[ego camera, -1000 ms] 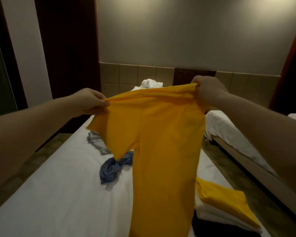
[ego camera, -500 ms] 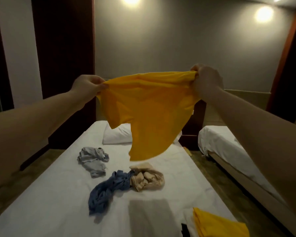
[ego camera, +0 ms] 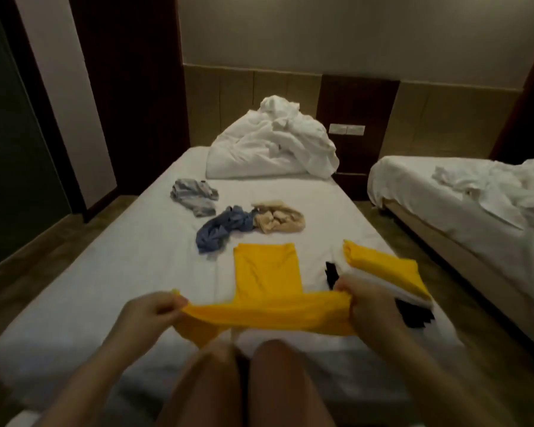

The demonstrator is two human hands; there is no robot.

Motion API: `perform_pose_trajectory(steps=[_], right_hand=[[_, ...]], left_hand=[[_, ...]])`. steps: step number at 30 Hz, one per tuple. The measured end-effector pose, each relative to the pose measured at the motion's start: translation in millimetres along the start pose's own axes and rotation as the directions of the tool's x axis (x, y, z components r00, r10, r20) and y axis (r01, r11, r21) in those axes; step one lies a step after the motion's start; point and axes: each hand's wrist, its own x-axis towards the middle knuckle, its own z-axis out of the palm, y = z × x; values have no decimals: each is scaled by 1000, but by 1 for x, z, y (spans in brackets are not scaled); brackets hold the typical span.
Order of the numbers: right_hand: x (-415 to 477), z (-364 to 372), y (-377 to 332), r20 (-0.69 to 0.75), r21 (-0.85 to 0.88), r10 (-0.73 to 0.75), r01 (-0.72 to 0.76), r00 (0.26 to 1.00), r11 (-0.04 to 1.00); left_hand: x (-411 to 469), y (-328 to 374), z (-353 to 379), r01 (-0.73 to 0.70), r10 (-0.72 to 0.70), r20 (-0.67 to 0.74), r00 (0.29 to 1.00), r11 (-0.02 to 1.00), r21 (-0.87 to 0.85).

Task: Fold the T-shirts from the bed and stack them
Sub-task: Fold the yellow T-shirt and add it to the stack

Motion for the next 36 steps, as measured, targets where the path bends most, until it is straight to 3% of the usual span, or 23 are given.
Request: perform_pose_trajectory(steps=[3,6,12,15,18,20,27,30,32,34,36], right_hand=[[-55,32,10,154,42,54,-62,987,997],[-72,42,20,195,38,46,-54,980,998],[-68,21,11,107,76,-4,-4,994,997],[-73,26,16,213,98,-8,-14,977,995],[-98,43,24,422,62,23,-55,906,997],[-115,51,24,494,60,38,-78,869,995],[-125,56,22,484,191,-54,-45,874,981],[-123,58,17,368,245,-140,49,919,968],[-121,52,15,297,370,-135,16,945,929],[-124,47,17,342,413,-148,-7,928,911],[-128,45,22,517,295,-176,19,838,955]], left_hand=[[-41,-48,26,2,-6,88,996,999,54],[-59,-60,32,-20,20,6,1000,995,97],[-58,-48,27,-179,203,-123,971,967,182],[-62,-53,32,-136,140,-17,990,977,162],[-78,-60,42,-76,34,188,982,972,222],[-88,-66,50,-68,12,236,972,971,230],[-91,-81,63,85,-103,146,984,989,122],[-91,-68,63,83,-85,43,995,995,57],[-90,-61,59,34,-32,-21,999,997,66],[-92,-57,55,-47,48,-11,999,996,82],[-96,-65,53,-92,86,65,994,991,98]])
